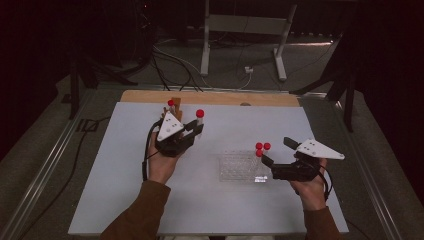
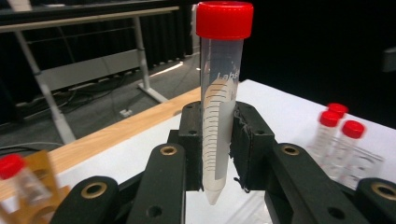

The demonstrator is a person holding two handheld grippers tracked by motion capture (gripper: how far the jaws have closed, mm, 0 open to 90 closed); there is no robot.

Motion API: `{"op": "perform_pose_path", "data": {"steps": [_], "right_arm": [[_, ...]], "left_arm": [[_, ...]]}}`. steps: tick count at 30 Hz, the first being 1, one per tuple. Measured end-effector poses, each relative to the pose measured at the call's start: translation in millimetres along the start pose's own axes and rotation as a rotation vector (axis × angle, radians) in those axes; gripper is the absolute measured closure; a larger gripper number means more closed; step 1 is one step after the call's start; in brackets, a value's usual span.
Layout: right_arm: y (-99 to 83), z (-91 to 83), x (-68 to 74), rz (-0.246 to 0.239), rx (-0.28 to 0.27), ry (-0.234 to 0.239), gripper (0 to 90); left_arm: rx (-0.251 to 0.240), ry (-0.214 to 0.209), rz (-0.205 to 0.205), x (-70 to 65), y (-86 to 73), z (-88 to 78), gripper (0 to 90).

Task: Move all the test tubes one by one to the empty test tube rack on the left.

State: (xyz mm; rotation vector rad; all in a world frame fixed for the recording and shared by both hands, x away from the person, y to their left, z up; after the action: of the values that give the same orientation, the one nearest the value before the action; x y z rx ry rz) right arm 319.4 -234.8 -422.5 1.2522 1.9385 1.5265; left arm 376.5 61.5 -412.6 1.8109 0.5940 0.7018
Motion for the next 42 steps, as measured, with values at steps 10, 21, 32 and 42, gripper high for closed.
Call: {"op": "perform_pose_path", "data": {"steps": [10,21,32,42], "right_arm": [[0.9,-3.1,-4.9,0.013,-0.013,-0.007,1.4],[0.4,-4.8,-8.9,0.025,-0.020,-0.006,1.4],[-1.7,-3.9,-10.1,0.030,-0.019,-0.003,1.4],[-3.1,-3.6,-10.2,0.027,-0.017,0.002,1.4]], "left_arm": [[0.024,0.084,-0.026,43.1,-10.8,-0.2,75.9],[0.086,0.187,-0.090,78.3,-37.1,17.3,75.9],[0.117,0.293,-0.155,99.3,-49.9,26.6,75.8],[0.136,0.320,-0.195,106.5,-57.7,33.0,75.4]]}}
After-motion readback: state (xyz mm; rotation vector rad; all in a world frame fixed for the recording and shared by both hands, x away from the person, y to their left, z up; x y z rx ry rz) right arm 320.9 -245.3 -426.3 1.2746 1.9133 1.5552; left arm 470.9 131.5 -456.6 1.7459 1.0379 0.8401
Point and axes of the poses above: each handheld gripper's, and its own axes: z roughly forward along the jaws, y roughly out of its top, x roughly to its left, the point moved 6 cm from there along z, roughly forward along the jaws, and after that the axes turned 10 degrees about z, right-handed, at the moved point
